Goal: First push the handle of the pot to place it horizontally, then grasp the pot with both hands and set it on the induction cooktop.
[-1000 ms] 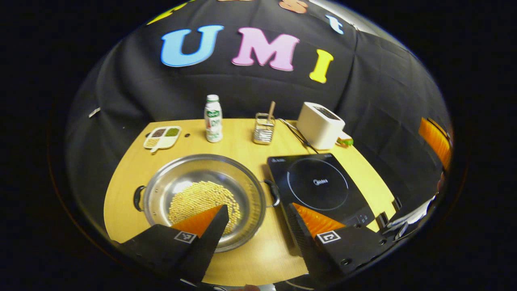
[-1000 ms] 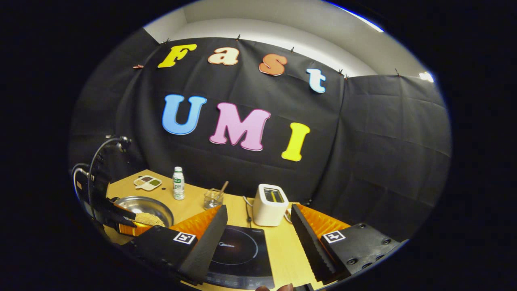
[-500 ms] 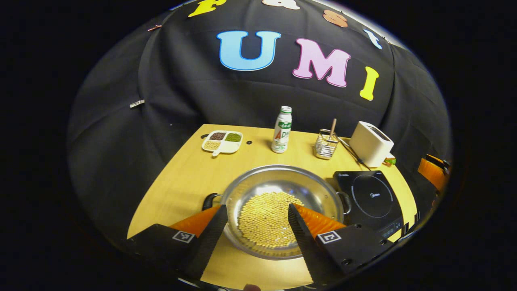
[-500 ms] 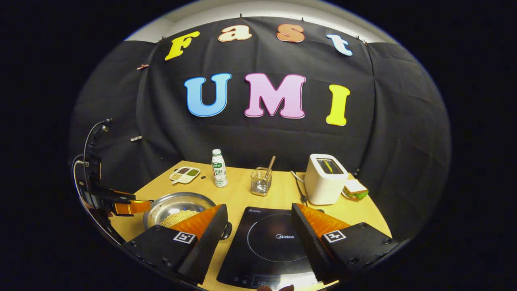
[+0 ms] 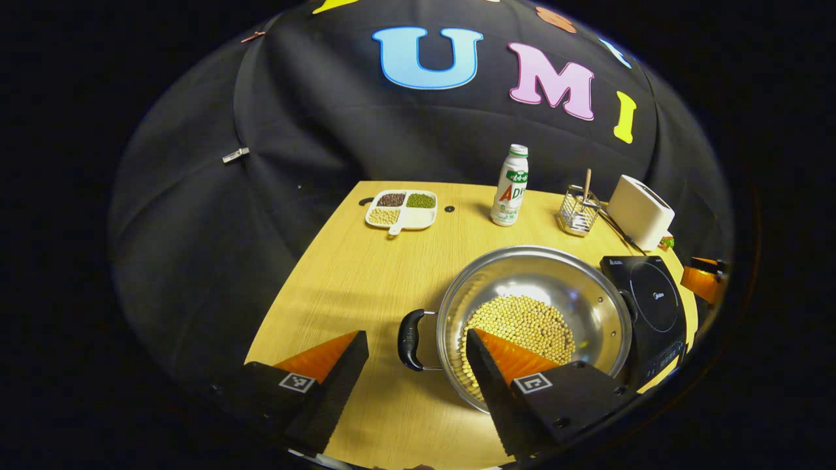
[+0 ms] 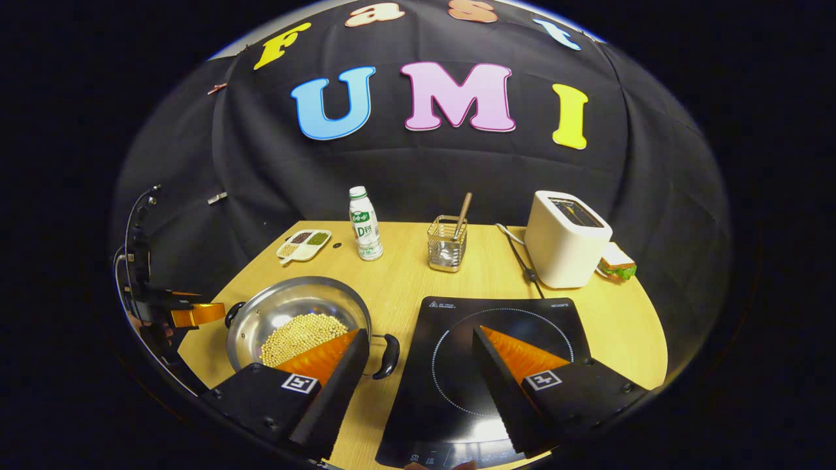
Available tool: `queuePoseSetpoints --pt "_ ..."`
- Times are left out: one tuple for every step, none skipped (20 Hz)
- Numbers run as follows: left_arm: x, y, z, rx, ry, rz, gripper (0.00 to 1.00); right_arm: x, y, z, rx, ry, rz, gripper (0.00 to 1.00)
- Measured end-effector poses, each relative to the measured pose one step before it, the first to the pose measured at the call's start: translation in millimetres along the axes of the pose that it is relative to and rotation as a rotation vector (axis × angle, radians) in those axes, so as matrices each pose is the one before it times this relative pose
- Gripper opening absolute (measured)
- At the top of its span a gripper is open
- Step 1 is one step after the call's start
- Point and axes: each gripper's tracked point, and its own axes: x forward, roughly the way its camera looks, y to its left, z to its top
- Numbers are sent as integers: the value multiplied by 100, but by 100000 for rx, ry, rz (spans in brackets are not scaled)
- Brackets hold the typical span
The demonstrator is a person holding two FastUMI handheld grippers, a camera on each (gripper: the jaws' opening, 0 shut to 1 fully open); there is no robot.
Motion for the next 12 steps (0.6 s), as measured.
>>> queuePoseSetpoints --pt "546 289 -151 488 886 -491 95 704 513 -358 139 1715 1075 99" --pt "635 39 -271 450 1282 -838 94 672 526 -161 750 1358 896 99" --pt "565 -29 -99 180 613 -1000 95 649 553 -327 833 1802 1308 99" --pt "628 -201 -56 -271 543 -1511 94 733 553 -217 682 1521 980 99" --pt "516 -214 -36 -571 640 -1763 94 620 437 -157 712 1618 777 98" --pt "482 -128 -370 -526 1196 -1372 94 771 388 -469 646 2172 507 98" --pt "424 45 -345 -601 1411 -483 94 630 173 -613 355 3088 207 98" --pt "502 5 -233 -787 1291 -410 94 612 296 -619 137 2587 612 98" --pt "401 -40 -88 -843 835 -512 94 608 265 -505 -554 2185 486 99" --pt "402 -6 -66 -907 561 -470 95 593 185 -537 -876 1953 360 99" --pt "311 -242 -232 -765 606 -949 94 633 40 -423 -1015 1649 -89 99" --pt "269 -199 -95 -352 861 -945 94 555 270 -624 -94 2457 670 99"
